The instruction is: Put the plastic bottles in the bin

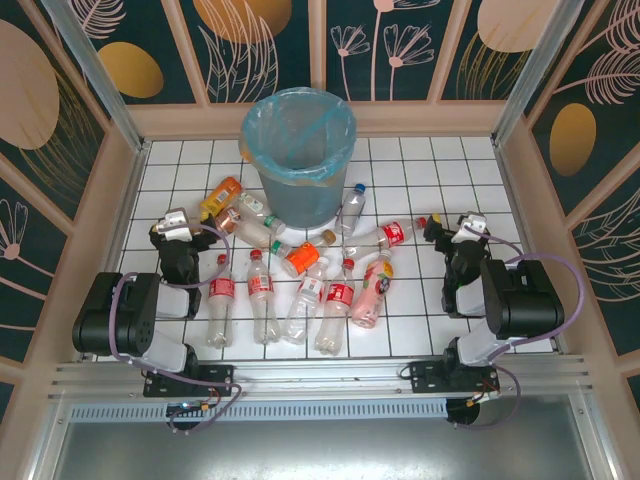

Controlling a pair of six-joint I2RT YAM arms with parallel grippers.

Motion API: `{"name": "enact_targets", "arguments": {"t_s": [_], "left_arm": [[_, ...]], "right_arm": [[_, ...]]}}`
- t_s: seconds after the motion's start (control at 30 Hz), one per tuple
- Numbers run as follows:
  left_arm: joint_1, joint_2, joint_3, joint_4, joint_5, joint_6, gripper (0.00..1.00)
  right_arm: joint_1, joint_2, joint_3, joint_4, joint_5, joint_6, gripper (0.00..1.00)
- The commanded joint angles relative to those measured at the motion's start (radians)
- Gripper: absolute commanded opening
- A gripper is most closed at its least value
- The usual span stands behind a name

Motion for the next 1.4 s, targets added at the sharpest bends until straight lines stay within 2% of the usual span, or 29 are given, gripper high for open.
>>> {"name": "enact_targets", "arguments": {"t_s": [0.0,0.93,1.0,1.07,1.1,1.17,1.2,1.27,1.37], "left_arm": [[0.004,0.006,0.007,0.014,-0.010,-0.008,0.99],[0.002,0.002,0.003,0.022,-0.012,-0.009,0.99],[0.003,-0.051,0.029,-0.075,-0.030,-0.016,0.99],[0.003,-0.149,0.106,-0.300,-0.063,-0.018,0.98],[0.003,-0.187,0.132,-0.371,-0.084,-0.022,0.98],[0.003,-0.275,0.130,-0.412,-0.126,-0.037,0.98],[0.003,-0.318,0.113,-0.413,-0.132,-0.043,0.98],[0.004,-0.418,0.082,-0.433,-0.134,-0.074,0.98],[0.002,-0.538,0.086,-0.553,-0.106,-0.133,0.96]], "right_arm": [[0.006,-0.001,0.021,0.014,0.010,-0.018,0.99],[-0.007,-0.002,0.016,0.019,0.005,-0.001,0.99],[-0.008,-0.015,0.001,0.038,0.027,0.007,0.99],[-0.012,-0.064,-0.027,0.050,-0.002,-0.002,0.99],[0.006,-0.089,-0.037,0.047,0.037,-0.012,0.98],[0.049,-0.196,-0.033,-0.039,0.124,-0.040,0.98],[0.057,-0.247,-0.020,-0.103,0.127,-0.045,0.97],[0.060,-0.360,0.033,-0.296,0.118,-0.013,0.96],[0.054,-0.466,0.150,-0.617,0.057,0.067,0.95]]}}
